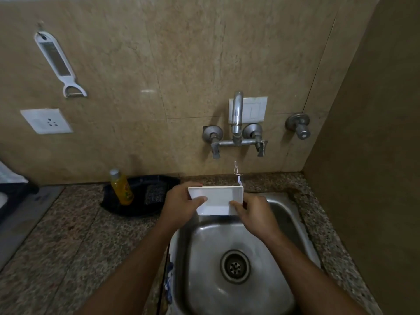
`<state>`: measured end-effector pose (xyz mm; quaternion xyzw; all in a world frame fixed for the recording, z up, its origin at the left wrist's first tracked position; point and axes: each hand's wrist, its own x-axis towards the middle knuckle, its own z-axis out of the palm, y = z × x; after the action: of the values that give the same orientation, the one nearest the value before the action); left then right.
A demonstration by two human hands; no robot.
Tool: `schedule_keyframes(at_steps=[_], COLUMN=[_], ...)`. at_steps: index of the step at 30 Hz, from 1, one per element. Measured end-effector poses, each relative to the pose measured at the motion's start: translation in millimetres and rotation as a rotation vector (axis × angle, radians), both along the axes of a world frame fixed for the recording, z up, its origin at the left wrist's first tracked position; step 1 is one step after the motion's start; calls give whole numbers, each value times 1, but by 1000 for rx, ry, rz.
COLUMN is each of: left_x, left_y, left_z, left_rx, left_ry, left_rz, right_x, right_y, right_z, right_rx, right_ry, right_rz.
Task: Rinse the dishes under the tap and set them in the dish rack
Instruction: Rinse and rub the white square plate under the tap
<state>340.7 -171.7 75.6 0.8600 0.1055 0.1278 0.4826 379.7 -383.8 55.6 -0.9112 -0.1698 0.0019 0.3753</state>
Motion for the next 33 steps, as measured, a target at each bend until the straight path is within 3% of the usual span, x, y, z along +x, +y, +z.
schedule_keyframes(at_steps=[12,17,27,33], left_x=[-6,-10,-22,-27], left_y=[3,3,0,9], left_z=[-18,-17,-7,-21], left_rx=[68,44,162,184], left_ry=[-28,65,-23,62], left_rz=[10,-59,-81,-53], right_x=[-16,-13,-20,-17], right_y=[2,0,-2,5], right_z=[3,-1,4,-3], right_rx=[10,-74,-37,-55], right_ry=[-142,0,-205,-119], right_rz=[-8,23,11,35])
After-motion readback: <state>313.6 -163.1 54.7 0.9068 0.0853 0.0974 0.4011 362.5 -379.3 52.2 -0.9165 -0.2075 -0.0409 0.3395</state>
